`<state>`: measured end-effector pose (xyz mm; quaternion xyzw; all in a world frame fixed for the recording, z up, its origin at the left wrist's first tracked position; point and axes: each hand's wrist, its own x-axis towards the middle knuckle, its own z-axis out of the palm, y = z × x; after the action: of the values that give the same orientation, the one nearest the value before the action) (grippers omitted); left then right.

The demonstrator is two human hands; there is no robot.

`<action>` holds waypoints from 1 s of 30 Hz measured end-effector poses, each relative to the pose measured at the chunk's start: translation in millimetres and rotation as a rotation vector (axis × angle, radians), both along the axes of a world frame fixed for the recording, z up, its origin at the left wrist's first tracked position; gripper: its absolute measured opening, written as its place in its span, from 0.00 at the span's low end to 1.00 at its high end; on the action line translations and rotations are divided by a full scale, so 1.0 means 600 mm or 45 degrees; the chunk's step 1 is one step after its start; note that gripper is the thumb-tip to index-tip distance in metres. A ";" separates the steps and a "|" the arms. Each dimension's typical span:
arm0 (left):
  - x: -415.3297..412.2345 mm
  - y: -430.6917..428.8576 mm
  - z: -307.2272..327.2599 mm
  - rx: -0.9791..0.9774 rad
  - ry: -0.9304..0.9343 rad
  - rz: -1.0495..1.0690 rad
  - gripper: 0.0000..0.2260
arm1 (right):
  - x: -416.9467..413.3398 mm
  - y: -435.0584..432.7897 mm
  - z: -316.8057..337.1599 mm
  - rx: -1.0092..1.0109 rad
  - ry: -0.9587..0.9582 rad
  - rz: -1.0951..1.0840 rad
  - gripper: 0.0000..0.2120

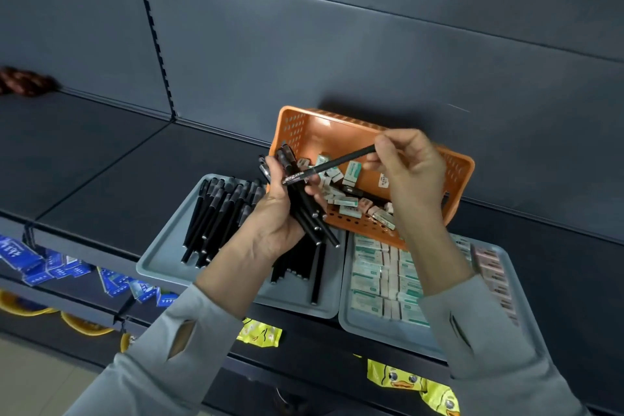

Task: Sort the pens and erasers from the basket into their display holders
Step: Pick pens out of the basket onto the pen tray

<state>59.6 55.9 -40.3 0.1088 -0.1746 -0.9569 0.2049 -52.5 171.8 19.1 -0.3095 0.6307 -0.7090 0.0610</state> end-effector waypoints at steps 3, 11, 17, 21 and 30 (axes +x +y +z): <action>-0.007 0.003 0.002 0.069 0.001 0.103 0.36 | 0.015 0.017 -0.034 0.003 0.069 0.034 0.01; -0.013 0.027 -0.007 -0.226 -0.216 0.133 0.36 | 0.032 0.026 -0.095 -0.007 0.091 -0.028 0.02; 0.004 0.029 0.000 -0.475 -0.436 0.166 0.10 | 0.051 0.025 -0.110 0.208 0.526 0.203 0.01; 0.056 0.010 0.020 -0.772 -0.560 0.247 0.06 | 0.064 0.018 -0.110 0.314 0.456 0.093 0.05; 0.214 -0.183 -0.008 -1.626 -1.151 0.332 0.13 | 0.163 -0.084 -0.155 0.612 0.854 -0.162 0.06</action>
<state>188.2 -54.0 -45.2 0.3678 -0.7419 -0.5031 0.2475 45.3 121.3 -73.8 -0.4607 0.7810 -0.4039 -0.1211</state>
